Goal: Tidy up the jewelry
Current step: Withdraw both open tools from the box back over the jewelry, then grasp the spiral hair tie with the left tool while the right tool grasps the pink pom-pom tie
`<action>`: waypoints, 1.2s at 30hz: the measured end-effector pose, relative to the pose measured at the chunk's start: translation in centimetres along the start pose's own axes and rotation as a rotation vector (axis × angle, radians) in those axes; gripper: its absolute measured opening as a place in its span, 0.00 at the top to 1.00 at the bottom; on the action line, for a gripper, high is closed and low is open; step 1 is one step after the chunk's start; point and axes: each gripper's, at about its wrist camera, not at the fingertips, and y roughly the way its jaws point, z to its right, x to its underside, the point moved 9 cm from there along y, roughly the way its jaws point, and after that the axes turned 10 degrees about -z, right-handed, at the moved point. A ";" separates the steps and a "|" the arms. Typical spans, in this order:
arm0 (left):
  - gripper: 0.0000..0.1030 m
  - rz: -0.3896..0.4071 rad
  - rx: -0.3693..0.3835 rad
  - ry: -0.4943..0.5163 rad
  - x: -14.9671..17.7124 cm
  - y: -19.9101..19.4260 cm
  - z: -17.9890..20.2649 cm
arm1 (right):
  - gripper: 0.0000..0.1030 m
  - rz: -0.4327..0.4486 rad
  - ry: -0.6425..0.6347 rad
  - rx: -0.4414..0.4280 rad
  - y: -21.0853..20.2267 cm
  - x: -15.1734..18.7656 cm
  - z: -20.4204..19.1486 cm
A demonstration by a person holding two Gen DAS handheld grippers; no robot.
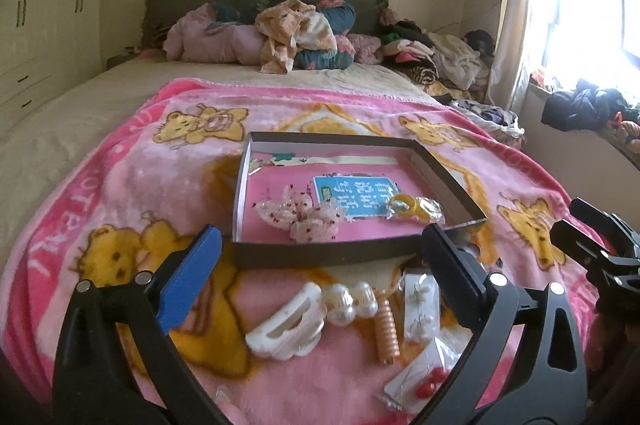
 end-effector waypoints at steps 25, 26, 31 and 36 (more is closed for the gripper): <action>0.11 -0.032 0.049 0.115 6.1 -1.6 3.1 | 0.08 -0.059 -0.039 0.007 -1.6 7.5 0.0; 0.11 -0.041 0.049 0.121 6.3 -1.4 3.3 | 0.08 -0.061 -0.036 0.008 -1.6 7.6 0.2; 0.11 -0.077 0.059 0.139 7.3 -0.2 4.2 | 0.08 -0.082 -0.008 0.025 -1.1 8.2 1.0; 0.11 -0.138 0.070 0.140 8.3 1.8 4.6 | 0.08 -0.118 0.038 0.052 0.3 8.7 2.5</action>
